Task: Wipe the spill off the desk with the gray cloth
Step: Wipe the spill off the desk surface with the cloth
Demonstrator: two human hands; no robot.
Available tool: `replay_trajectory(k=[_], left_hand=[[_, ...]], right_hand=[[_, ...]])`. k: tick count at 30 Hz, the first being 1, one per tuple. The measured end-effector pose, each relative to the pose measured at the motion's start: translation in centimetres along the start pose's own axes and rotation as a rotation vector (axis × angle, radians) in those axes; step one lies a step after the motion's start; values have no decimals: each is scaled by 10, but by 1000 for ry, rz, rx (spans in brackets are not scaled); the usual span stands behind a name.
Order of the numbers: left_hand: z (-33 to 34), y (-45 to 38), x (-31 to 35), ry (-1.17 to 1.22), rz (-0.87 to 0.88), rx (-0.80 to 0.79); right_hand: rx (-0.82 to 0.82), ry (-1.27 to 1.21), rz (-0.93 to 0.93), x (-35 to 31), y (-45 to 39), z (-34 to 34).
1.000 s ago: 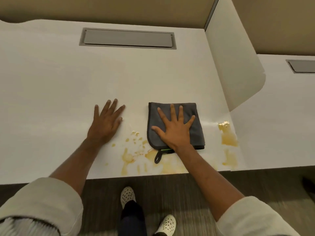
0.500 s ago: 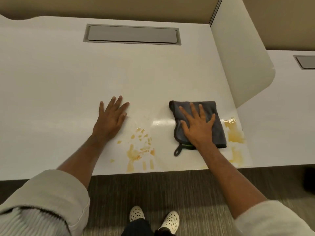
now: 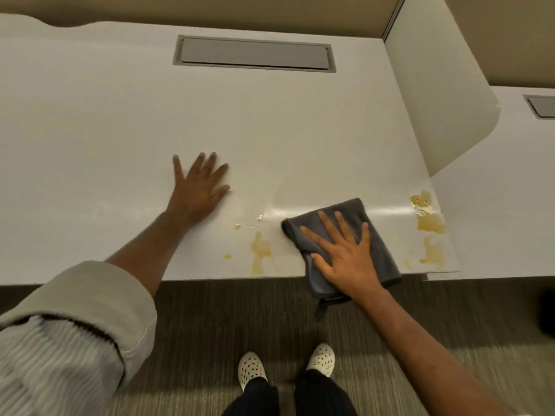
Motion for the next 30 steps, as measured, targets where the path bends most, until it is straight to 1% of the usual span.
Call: replay_trajectory(k=[3,5,8,10,13,15,18,21,23,26,28,30], left_hand=[[5,15,-19,52,-84,-28],[18,20,-28,62,-96,-76],[15,19,-26,78,-87,-47],[8,13,-23,86,-72,-27],[7,13,-21,99,-57,-29],[6,15,-22,130,-66,-26],[5,16,-22,124,-71,-16],[6,16,-21,105,-74,-21],[6,16,-21,104,-76,-25],[7,15,-20,84,-83,-30],[6,15,-19,68,-79,-32],[6,15,-20,56,-71,-28]], right_hand=[[-15,-31,142,29,-13,-13],[-10,-60,230,25,-51,-11],[23,-84,307,-1,-98,-16],[45,-54,266,-30,-118,-21],[55,-21,97,-78,-122,-16],[48,-25,-26,-98,-107,-7],[35,-12,-189,-91,-71,1],[30,28,-275,-55,-40,5],[8,43,-248,-31,-39,0],[5,11,-78,-21,-68,-13],[25,-39,15,-37,-96,-21],[31,-34,25,-67,-117,-22]])
Point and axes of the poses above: each hand's wrist, its own y-axis away from the middle knuckle, its own z-axis out of the palm, x = y × z, the point moved 1 cm from there along -y, towards the middle knuckle, and after that the axes turned 3 degrees about -x, right-handed, at the moved point
